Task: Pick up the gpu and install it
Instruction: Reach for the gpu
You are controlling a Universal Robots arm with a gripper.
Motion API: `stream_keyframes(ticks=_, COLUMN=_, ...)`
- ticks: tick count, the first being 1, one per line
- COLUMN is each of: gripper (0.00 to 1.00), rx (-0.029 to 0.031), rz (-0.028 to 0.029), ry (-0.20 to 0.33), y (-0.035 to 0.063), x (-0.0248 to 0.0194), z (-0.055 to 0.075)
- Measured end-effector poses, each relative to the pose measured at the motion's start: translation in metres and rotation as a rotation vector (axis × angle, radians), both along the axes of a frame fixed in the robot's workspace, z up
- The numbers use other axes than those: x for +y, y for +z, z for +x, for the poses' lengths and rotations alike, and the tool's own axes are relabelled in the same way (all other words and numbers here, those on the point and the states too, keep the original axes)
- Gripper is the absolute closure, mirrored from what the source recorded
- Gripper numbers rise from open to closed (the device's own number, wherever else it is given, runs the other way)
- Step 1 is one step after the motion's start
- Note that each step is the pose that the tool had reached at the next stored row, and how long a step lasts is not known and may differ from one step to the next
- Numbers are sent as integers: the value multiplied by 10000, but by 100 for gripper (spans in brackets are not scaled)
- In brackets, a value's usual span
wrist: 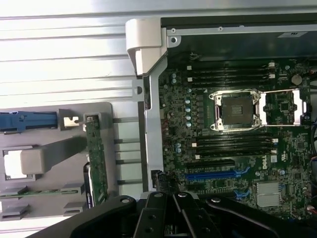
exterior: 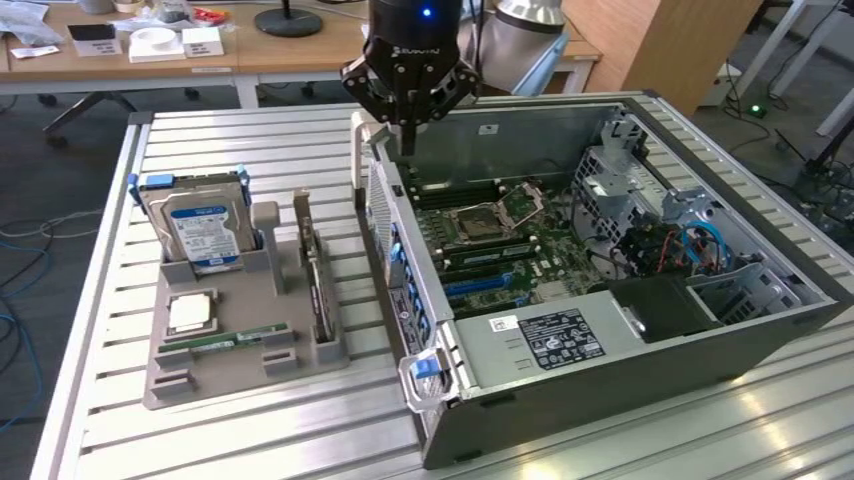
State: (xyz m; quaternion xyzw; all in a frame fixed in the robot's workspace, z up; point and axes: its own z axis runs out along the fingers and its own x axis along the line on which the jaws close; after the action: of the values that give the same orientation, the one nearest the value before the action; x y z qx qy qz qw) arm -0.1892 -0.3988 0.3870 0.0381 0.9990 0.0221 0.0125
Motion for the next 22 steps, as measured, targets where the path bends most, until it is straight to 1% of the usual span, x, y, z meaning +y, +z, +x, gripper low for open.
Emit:
stream_keyframes(ticks=15, gripper=89, rx=1, rz=-1, ry=-31, y=-19, x=1, z=-314)
stream_keyframes(ticks=22, gripper=89, rx=0, rz=0, ry=-41, y=-27, x=1, z=-431)
